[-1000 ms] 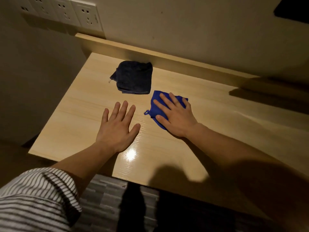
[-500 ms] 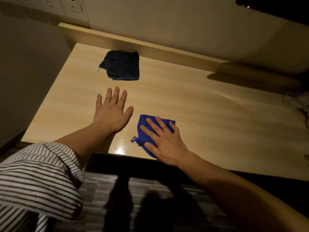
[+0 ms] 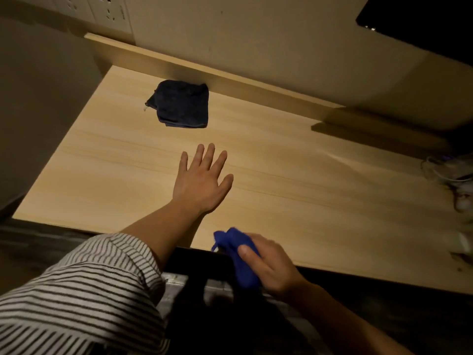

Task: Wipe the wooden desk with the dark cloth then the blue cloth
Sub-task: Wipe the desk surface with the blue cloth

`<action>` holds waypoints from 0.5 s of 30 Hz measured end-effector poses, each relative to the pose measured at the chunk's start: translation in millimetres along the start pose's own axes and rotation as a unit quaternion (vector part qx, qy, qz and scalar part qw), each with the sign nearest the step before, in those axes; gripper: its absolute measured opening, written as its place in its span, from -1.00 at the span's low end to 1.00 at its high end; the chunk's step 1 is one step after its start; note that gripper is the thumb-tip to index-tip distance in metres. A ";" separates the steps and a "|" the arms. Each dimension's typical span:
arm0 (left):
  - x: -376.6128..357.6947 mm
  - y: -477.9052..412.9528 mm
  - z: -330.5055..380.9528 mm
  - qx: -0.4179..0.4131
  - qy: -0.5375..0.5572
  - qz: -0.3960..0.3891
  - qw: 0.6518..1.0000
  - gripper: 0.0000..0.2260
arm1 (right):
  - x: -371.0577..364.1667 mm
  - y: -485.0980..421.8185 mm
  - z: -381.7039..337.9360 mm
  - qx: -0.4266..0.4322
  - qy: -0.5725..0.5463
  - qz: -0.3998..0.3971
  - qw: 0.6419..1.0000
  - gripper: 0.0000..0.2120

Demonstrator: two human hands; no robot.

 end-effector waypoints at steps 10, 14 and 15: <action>1.3 -2.0 2.2 0.021 -0.022 -0.002 1.000 -0.35 | 198.9 -158.9 17.2 0.020 0.210 0.143 0.967 -0.73; -0.2 -3.9 1.7 0.030 -0.033 0.004 0.999 -0.36 | 226.5 -240.7 53.5 -0.004 0.422 0.063 0.905 -0.57; -0.9 -4.7 1.2 0.033 -0.037 0.004 0.999 -0.36 | 225.6 -252.1 59.0 -0.008 0.441 0.043 0.897 -0.49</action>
Point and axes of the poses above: each hand's wrist, its own y-axis away from the middle knuckle, its own x-axis out of the back of the hand, z = x × y, the point moved 6 cm from there along -y, towards the middle knuckle, and after that the axes turned 9 degrees about -z, right-handed, at the moved point
